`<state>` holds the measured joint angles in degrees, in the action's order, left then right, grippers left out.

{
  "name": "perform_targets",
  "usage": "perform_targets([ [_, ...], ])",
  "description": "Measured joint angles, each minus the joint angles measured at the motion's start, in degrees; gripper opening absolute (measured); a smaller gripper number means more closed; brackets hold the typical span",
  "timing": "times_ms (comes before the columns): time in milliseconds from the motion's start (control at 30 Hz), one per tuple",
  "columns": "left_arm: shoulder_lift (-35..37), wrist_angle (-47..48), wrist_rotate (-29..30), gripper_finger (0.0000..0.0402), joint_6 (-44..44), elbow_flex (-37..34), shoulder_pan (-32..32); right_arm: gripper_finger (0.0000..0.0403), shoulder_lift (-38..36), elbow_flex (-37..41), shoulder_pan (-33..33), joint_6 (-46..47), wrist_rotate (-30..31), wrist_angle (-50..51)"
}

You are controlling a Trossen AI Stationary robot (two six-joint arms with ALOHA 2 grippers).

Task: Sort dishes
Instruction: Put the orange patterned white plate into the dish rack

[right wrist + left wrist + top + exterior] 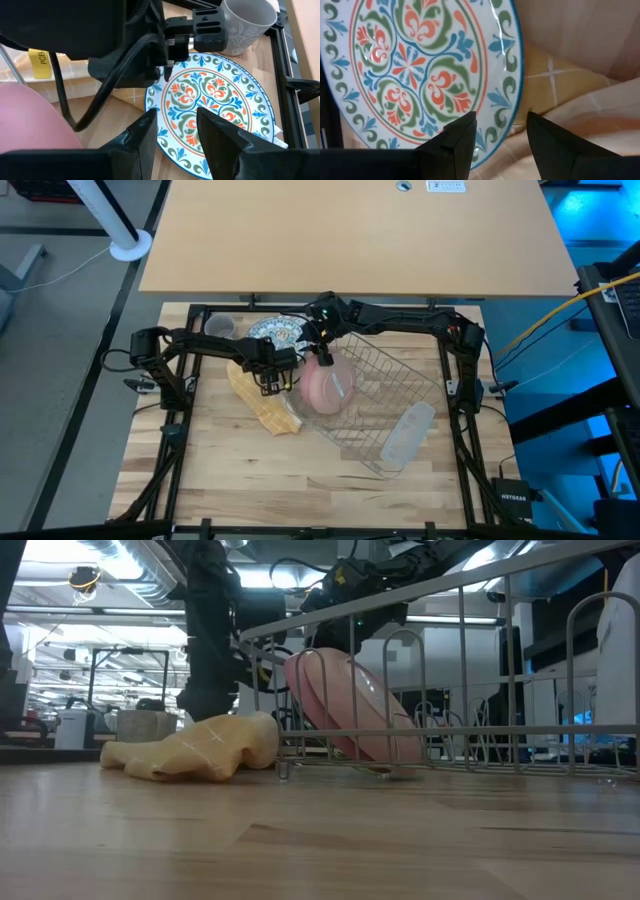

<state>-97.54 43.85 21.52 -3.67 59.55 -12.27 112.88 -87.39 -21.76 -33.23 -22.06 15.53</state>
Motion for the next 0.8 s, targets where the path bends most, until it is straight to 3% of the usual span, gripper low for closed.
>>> perform_targets([
  [333, 0.0, -5.7, -0.97, 0.0164, -6.25, -0.04, -1.95, 0.0143, 0.0, 0.0, 0.0, -0.02, -0.01, 0.04],
  [500, -0.61, -6.3, -4.73, 0.0164, -7.01, -0.04, -3.33, 0.0143, 0.0, 0.0, 0.0, -0.02, -0.01, 0.04],
  [800, -3.98, -6.53, -3.87, 0.0164, -8.32, 0.09, -3.7, 0.0143, 0.0, 0.0, 0.01, -0.04, -0.01, 0.07],
])
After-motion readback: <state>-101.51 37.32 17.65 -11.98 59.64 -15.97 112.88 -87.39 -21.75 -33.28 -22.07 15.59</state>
